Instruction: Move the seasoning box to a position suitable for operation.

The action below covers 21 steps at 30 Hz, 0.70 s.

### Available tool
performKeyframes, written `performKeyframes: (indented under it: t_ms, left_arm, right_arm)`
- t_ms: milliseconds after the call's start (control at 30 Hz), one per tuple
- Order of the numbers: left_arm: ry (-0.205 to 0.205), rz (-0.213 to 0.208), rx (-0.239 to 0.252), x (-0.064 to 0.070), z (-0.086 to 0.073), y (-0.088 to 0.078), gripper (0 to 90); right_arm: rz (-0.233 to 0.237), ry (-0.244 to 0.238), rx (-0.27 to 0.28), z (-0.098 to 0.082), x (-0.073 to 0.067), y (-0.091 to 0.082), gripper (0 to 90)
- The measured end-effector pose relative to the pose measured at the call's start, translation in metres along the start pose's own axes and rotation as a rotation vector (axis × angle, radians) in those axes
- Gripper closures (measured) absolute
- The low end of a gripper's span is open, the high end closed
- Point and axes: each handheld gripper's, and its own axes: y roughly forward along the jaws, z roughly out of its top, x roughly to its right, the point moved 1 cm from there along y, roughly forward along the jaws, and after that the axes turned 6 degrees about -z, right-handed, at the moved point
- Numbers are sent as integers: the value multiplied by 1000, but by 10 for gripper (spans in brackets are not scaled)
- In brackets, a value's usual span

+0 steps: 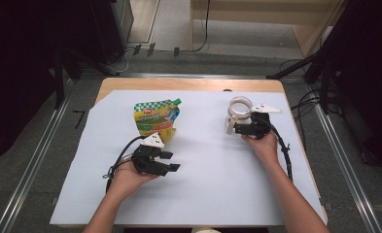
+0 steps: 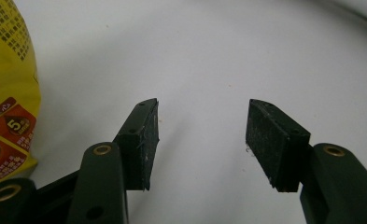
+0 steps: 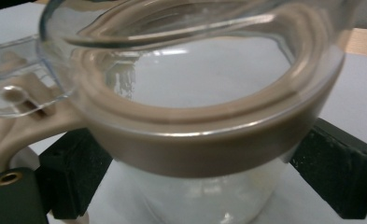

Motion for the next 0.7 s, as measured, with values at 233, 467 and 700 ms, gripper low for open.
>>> performKeyframes:
  t_ms: [233, 467, 700]
  left_arm:
    - [-8, 4, 6, 1, -3, -3, 444]
    - [-16, 10, 10, 0, -5, -5, 441]
    - [-11, 14, 8, -1, -5, -6, 441]
  right_arm:
    - [0, 29, 9, 0, -1, 7, 87]
    - [-35, -12, 20, 3, -4, 2, 119]
    - [-20, -9, 16, 4, -7, -1, 121]
